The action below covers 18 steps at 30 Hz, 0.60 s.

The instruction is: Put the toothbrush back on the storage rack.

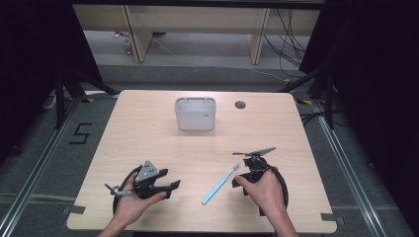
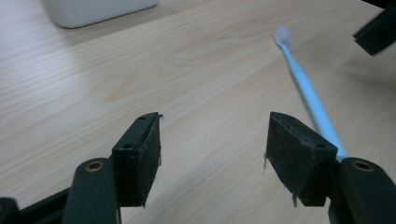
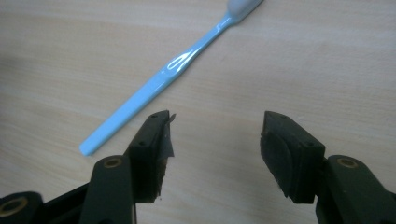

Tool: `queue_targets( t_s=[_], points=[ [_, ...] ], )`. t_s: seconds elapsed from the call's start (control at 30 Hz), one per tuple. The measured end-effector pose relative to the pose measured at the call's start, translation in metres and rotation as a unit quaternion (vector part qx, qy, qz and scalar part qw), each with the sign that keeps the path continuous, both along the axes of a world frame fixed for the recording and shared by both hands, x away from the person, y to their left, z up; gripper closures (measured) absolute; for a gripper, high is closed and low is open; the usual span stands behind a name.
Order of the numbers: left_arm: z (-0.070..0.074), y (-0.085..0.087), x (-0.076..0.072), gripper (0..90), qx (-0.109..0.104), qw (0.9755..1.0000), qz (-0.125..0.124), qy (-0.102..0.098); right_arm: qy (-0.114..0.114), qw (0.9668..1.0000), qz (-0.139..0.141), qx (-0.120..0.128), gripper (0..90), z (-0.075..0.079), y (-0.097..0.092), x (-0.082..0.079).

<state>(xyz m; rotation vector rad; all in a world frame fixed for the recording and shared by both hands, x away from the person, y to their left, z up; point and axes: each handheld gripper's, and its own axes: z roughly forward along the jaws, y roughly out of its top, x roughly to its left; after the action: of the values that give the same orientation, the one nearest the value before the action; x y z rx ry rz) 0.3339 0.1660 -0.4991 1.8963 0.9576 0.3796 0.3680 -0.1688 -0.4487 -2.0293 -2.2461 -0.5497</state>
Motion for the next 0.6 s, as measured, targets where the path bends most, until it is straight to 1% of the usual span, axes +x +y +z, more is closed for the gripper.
queue_targets(
  t_s=[0.03,0.07,0.1,0.13,0.17,0.2,0.23,0.3,0.33,0.37,0.4,0.43,0.47,0.5,0.53,0.57,0.6],
  points=[
    [-0.002,0.003,-0.001,34.7,-0.001,1.0000,0.007,-0.001,-0.001,1.0000,-0.001,0.000,44.1,-0.001,0.004,0.002],
    [-0.003,0.006,-0.002,34.6,-0.002,0.9999,0.014,-0.002,0.006,0.9999,-0.008,0.007,44.2,0.001,0.007,0.003],
    [-0.005,0.008,-0.001,34.5,-0.006,0.9998,0.017,-0.005,0.023,0.9995,-0.018,0.007,44.4,0.001,0.011,0.005],
    [-0.005,0.011,-0.002,34.5,-0.005,0.9996,0.026,-0.006,0.028,0.9993,-0.023,0.004,44.7,0.001,0.015,0.007],
    [-0.005,0.011,-0.002,34.5,-0.005,0.9996,0.026,-0.006,0.028,0.9993,-0.023,0.004,44.7,0.001,0.015,0.007],
    [-0.008,0.015,-0.002,34.4,-0.010,0.9994,0.032,-0.008,0.030,0.9988,-0.039,0.008,44.5,0.002,0.021,0.009],
    [-0.008,0.016,-0.002,34.3,-0.012,0.9994,0.033,-0.008,0.023,0.9993,-0.029,0.002,44.8,0.001,0.023,0.011],
    [-0.010,0.018,-0.003,34.3,-0.012,0.9992,0.037,-0.007,0.003,0.9999,-0.014,-0.004,44.7,-0.002,0.024,0.014],
    [-0.011,0.019,-0.003,34.3,-0.010,0.9993,0.036,-0.006,-0.002,0.9999,-0.010,-0.010,44.7,-0.004,0.024,0.015],
    [-0.012,0.019,-0.003,34.3,-0.009,0.9992,0.038,-0.005,0.006,0.9998,-0.014,-0.010,44.8,-0.004,0.027,0.016],
    [-0.013,0.019,-0.003,34.3,-0.007,0.9992,0.039,-0.003,0.014,0.9995,-0.028,-0.009,44.9,-0.003,0.030,0.017],
    [-0.014,0.020,-0.003,34.3,-0.008,0.9992,0.038,-0.003,0.033,0.9982,-0.049,-0.004,44.7,-0.002,0.033,0.017],
    [-0.015,0.020,-0.003,34.3,-0.010,0.9993,0.037,-0.001,0.037,0.9984,-0.041,-0.004,44.7,-0.003,0.031,0.019],
    [-0.015,0.020,-0.003,34.3,-0.006,0.9991,0.041,0.000,0.033,0.9983,-0.046,-0.010,44.7,-0.004,0.032,0.020],
    [-0.016,0.021,-0.002,34.3,-0.010,0.9992,0.038,-0.001,0.041,0.9980,-0.047,-0.012,44.6,-0.005,0.034,0.021],
    [-0.016,0.021,-0.002,34.3,-0.008,0.9992,0.038,0.000,0.056,0.9960,-0.069,-0.002,44.3,-0.004,0.038,0.022],
    [-0.016,0.021,-0.003,34.3,-0.008,0.9993,0.037,0.001,0.051,0.9977,-0.045,-0.007,44.0,-0.006,0.035,0.023]
  ],
)
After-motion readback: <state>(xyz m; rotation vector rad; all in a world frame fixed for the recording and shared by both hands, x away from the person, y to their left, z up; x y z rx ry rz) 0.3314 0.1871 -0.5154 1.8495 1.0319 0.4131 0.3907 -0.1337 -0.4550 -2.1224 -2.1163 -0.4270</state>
